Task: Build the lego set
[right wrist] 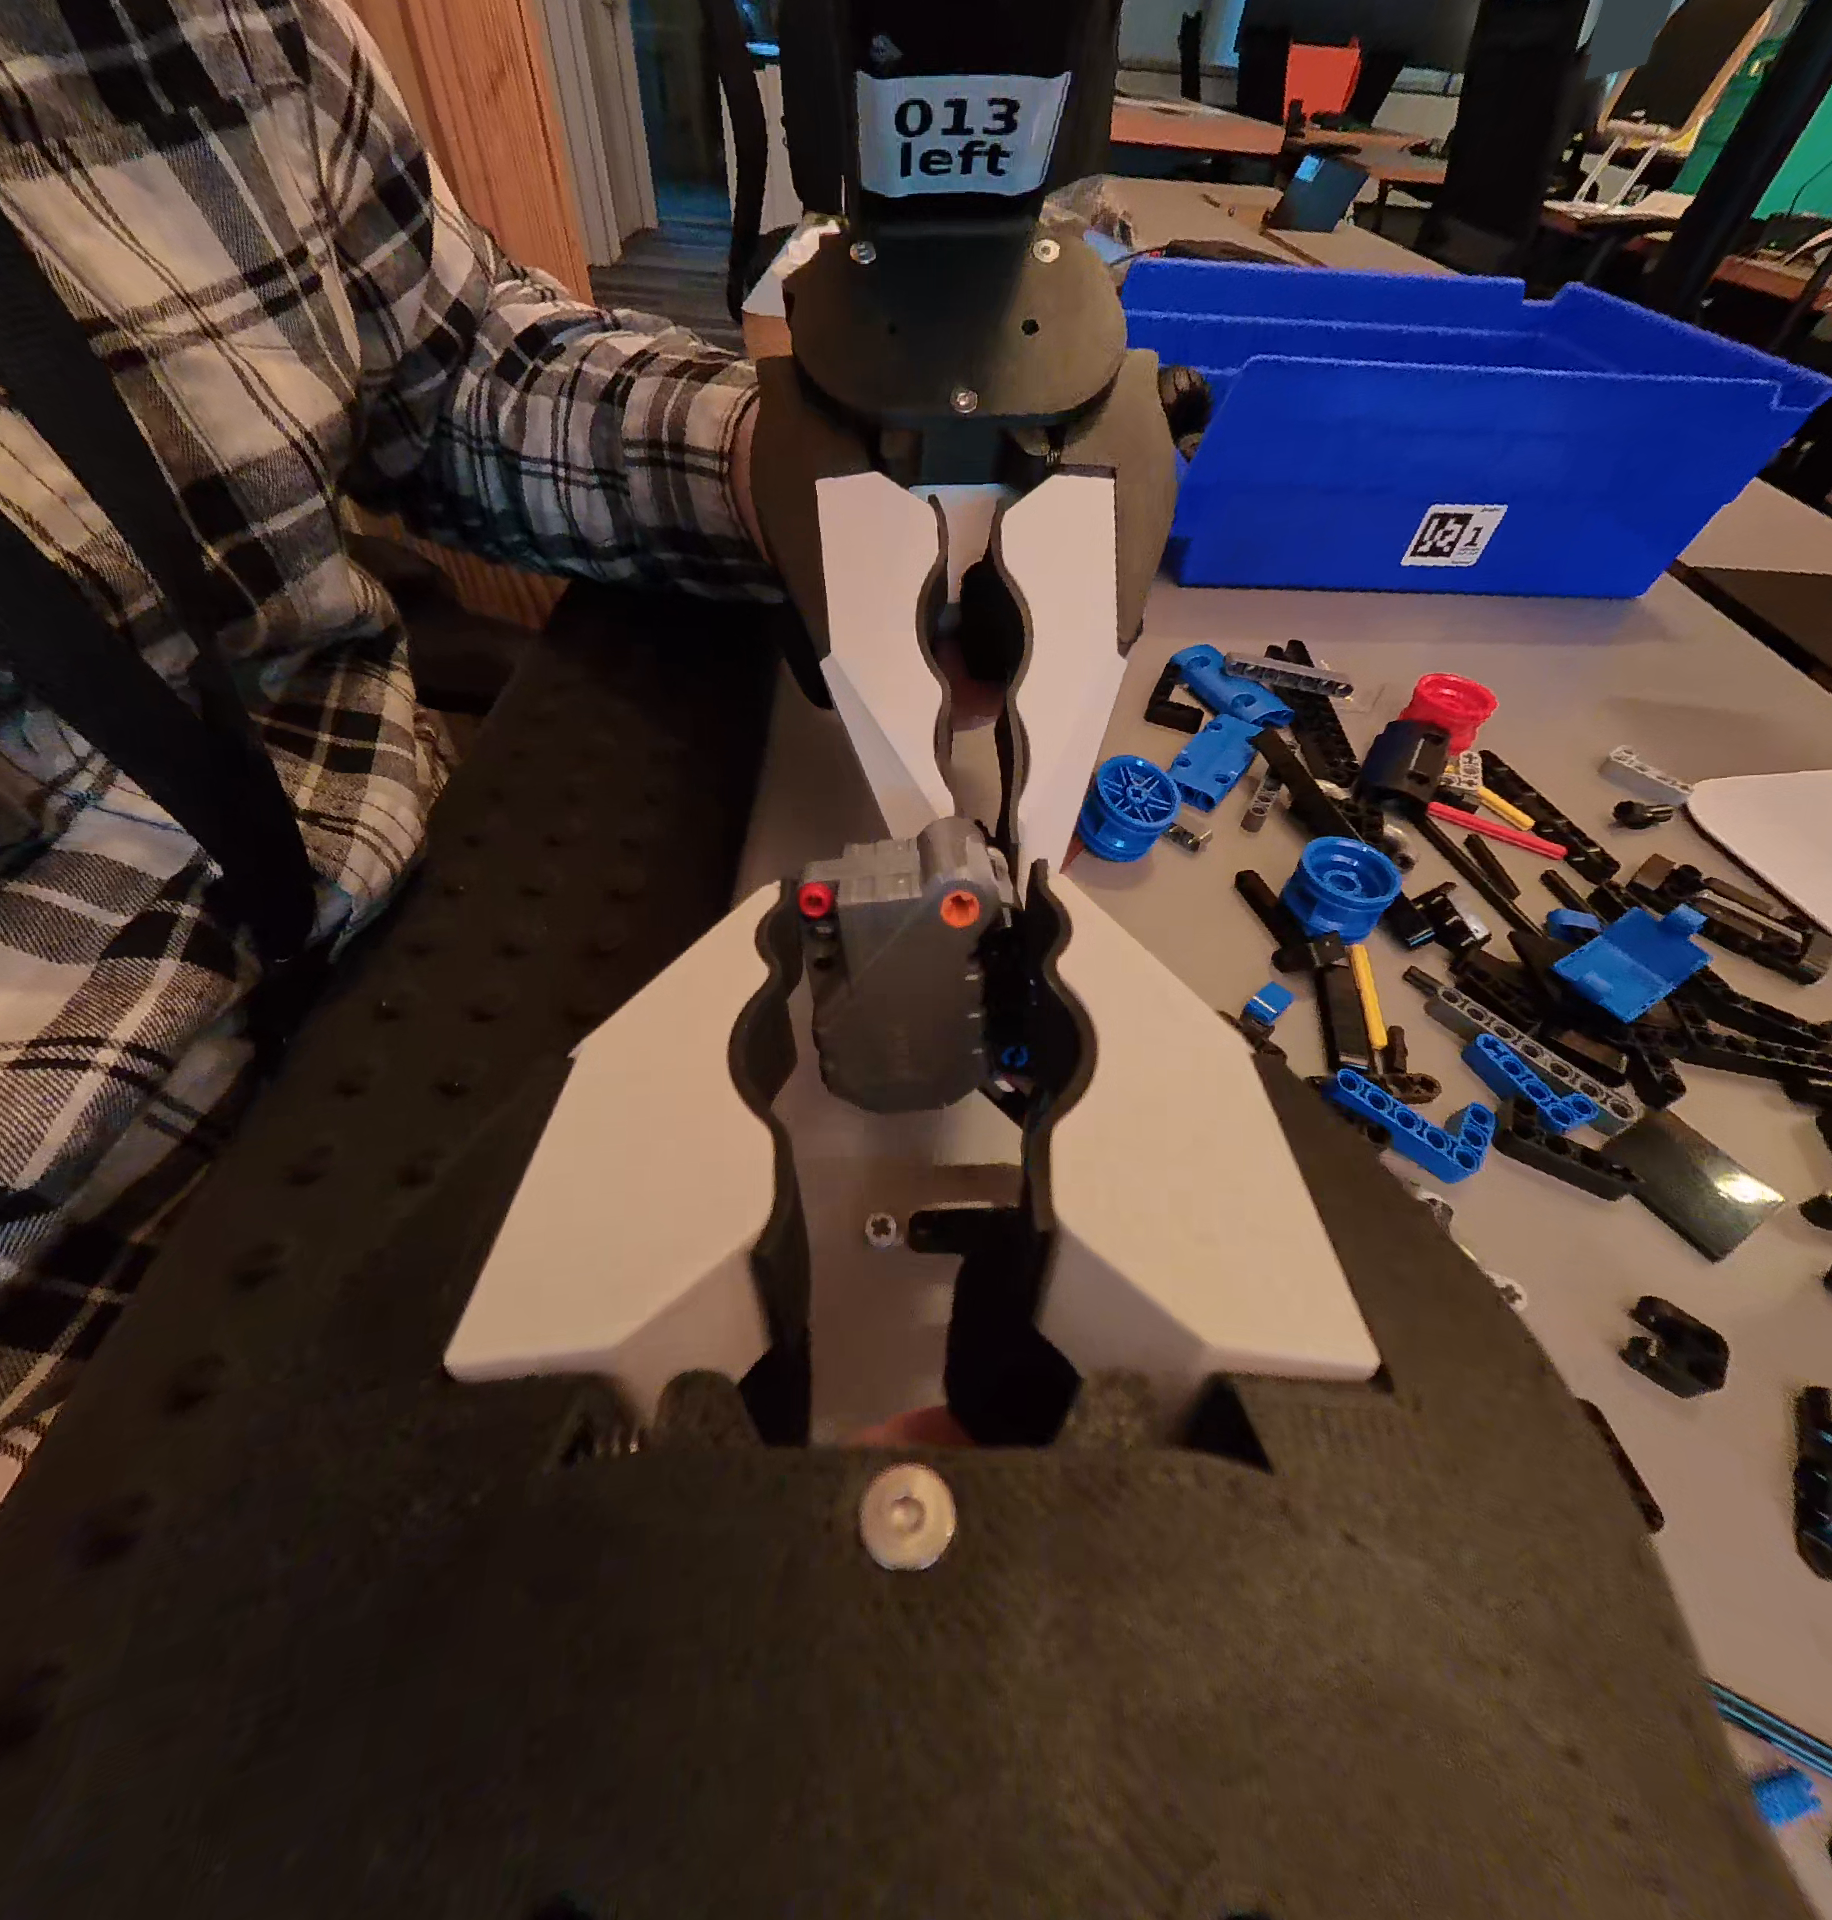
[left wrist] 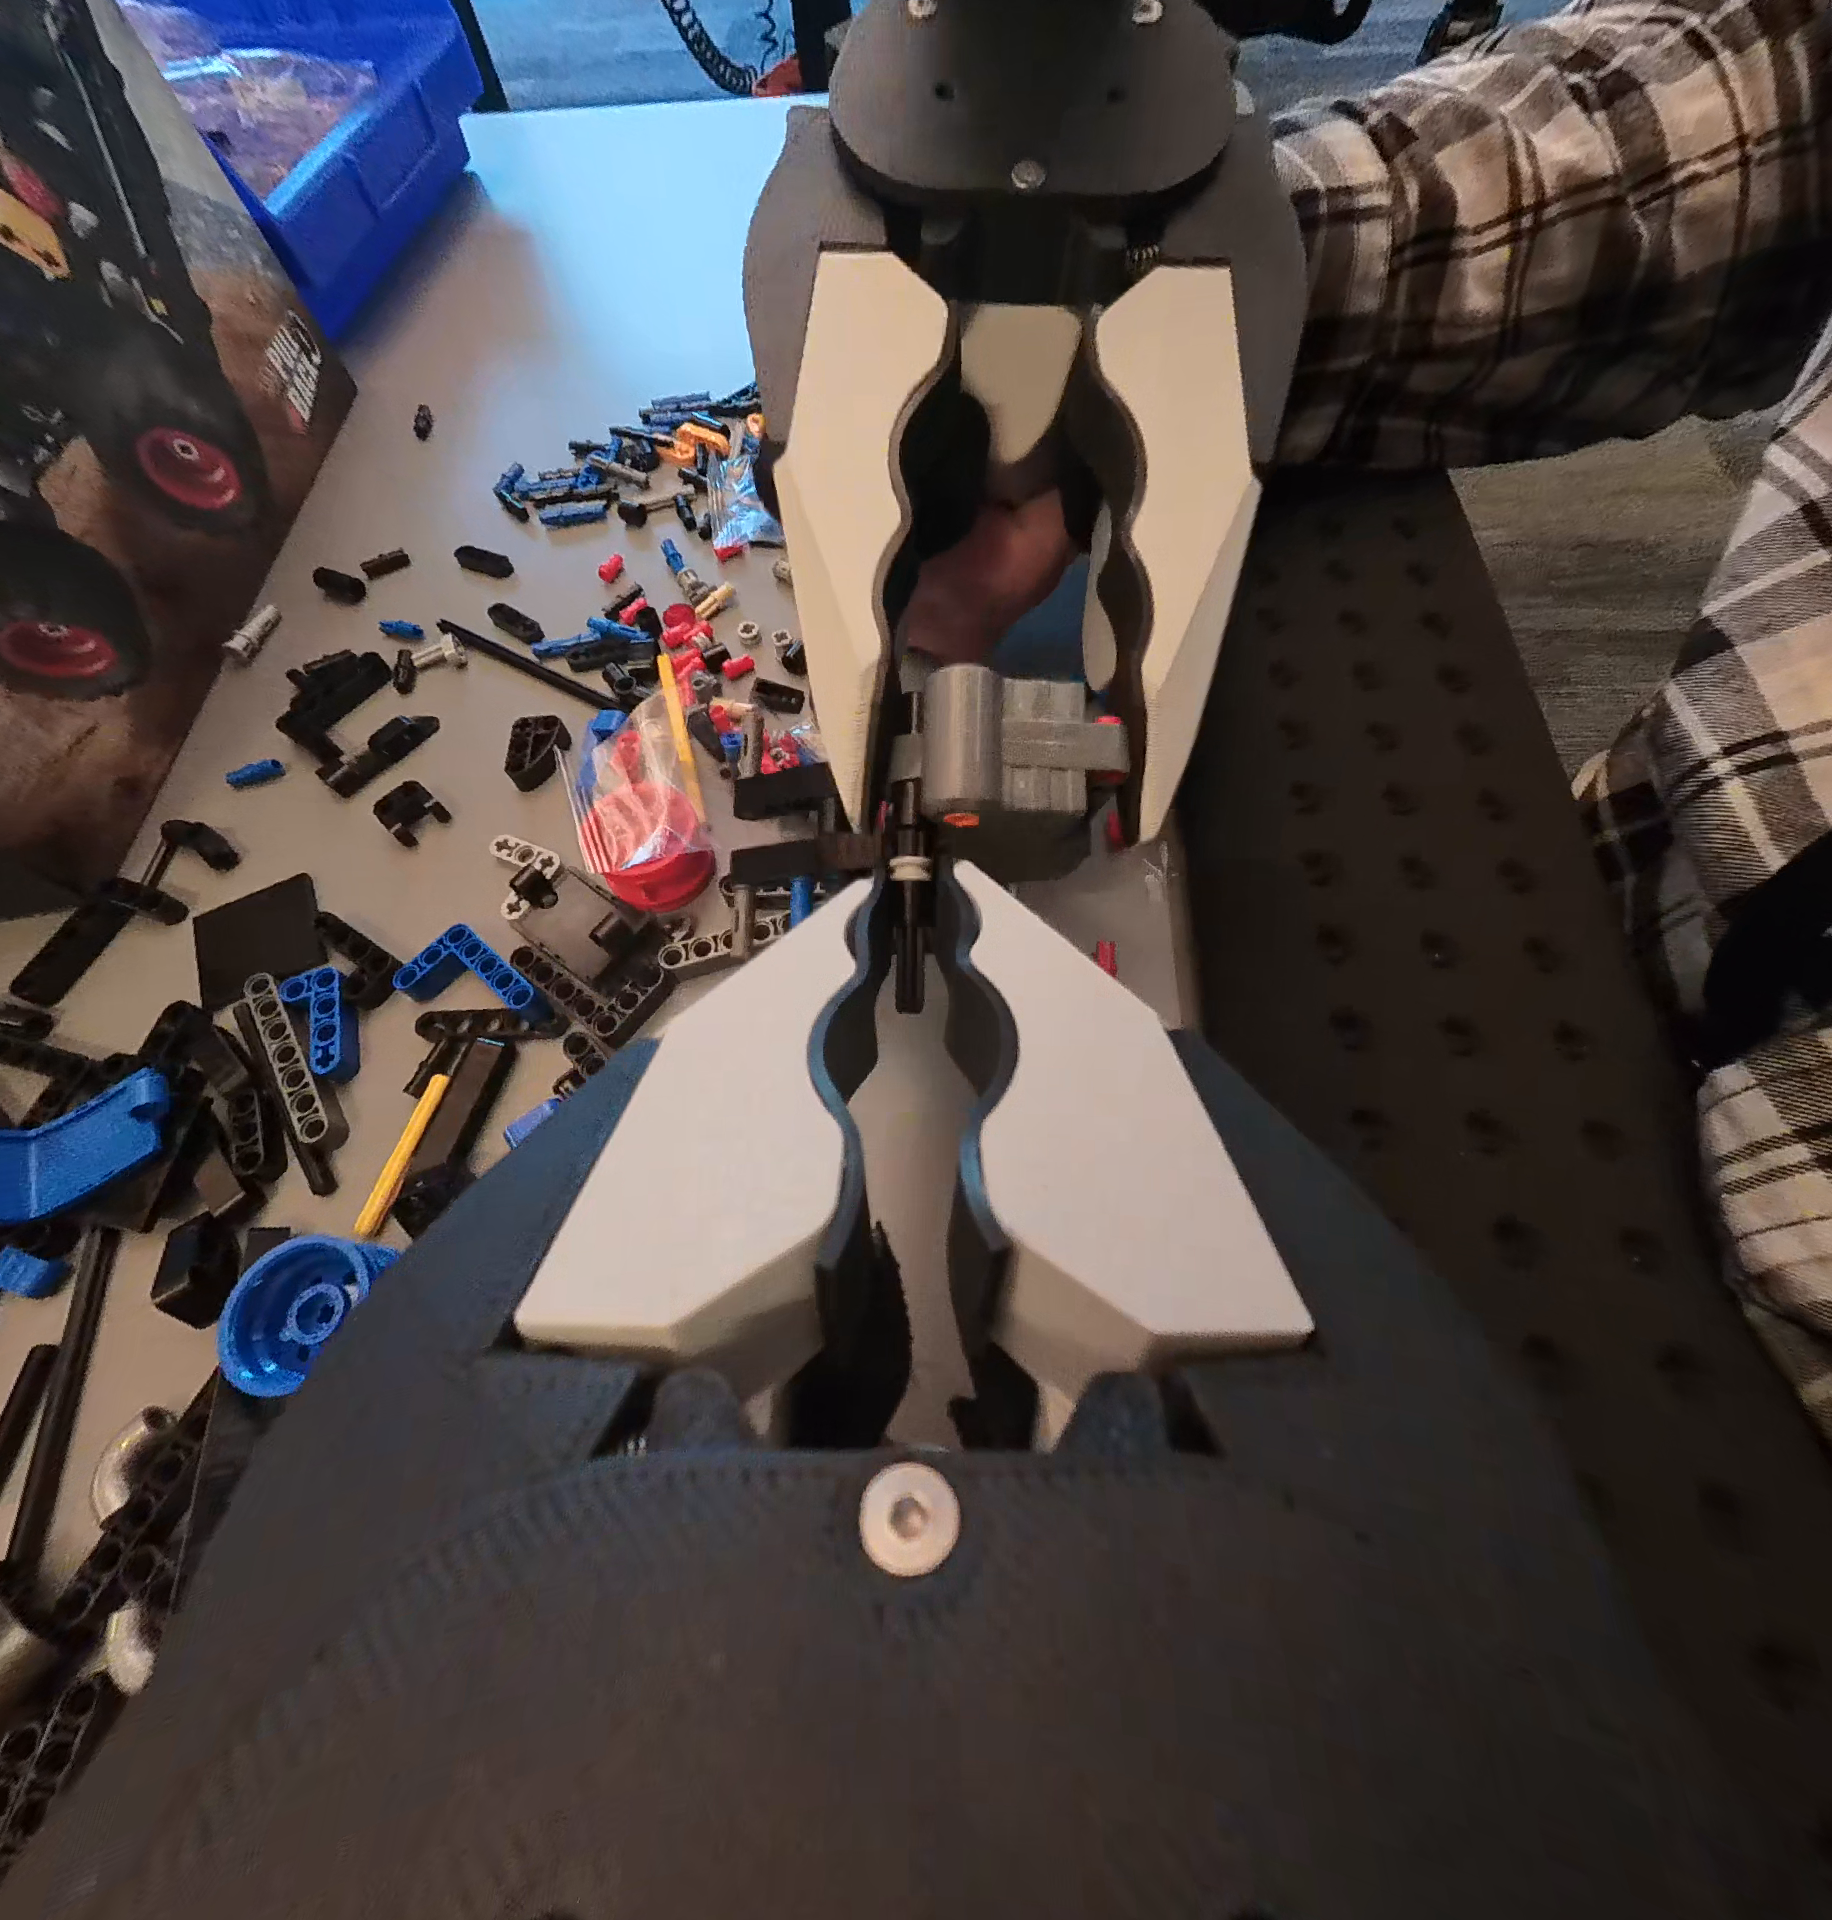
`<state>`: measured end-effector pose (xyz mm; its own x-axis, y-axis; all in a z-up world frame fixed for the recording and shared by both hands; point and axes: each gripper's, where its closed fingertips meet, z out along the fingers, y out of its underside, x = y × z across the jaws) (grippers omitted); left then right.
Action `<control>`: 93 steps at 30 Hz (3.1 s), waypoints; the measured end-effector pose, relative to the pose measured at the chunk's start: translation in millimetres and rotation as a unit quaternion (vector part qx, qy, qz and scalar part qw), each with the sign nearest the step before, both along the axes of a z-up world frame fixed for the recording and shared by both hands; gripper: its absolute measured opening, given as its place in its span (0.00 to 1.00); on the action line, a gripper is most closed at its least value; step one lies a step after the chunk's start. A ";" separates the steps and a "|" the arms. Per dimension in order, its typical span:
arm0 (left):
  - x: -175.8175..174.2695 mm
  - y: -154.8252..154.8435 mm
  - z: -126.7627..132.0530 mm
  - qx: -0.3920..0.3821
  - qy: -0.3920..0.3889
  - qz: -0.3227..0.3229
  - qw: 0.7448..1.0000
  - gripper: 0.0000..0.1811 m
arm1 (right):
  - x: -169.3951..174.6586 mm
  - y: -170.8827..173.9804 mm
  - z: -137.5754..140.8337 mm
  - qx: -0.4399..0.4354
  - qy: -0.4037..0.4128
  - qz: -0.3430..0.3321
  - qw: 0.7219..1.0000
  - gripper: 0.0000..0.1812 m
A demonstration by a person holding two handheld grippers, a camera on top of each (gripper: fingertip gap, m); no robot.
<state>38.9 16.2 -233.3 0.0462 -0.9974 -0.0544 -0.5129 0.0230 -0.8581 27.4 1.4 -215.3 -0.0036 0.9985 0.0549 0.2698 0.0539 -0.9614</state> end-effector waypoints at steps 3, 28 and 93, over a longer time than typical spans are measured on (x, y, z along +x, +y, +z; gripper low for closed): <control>0.4 0.3 -2.1 -0.003 0.002 0.000 1.000 0.03 | -0.6 0.3 -1.5 0.000 -0.003 -0.002 1.000 0.23; 2.5 8.4 -9.5 0.052 0.027 0.019 0.998 0.14 | 0.1 4.5 -8.4 -0.017 -0.016 -0.004 1.000 0.23; 11.1 -4.2 -0.8 0.152 0.074 -0.007 0.986 0.02 | 4.2 -10.1 8.9 -0.031 0.018 0.045 0.998 0.22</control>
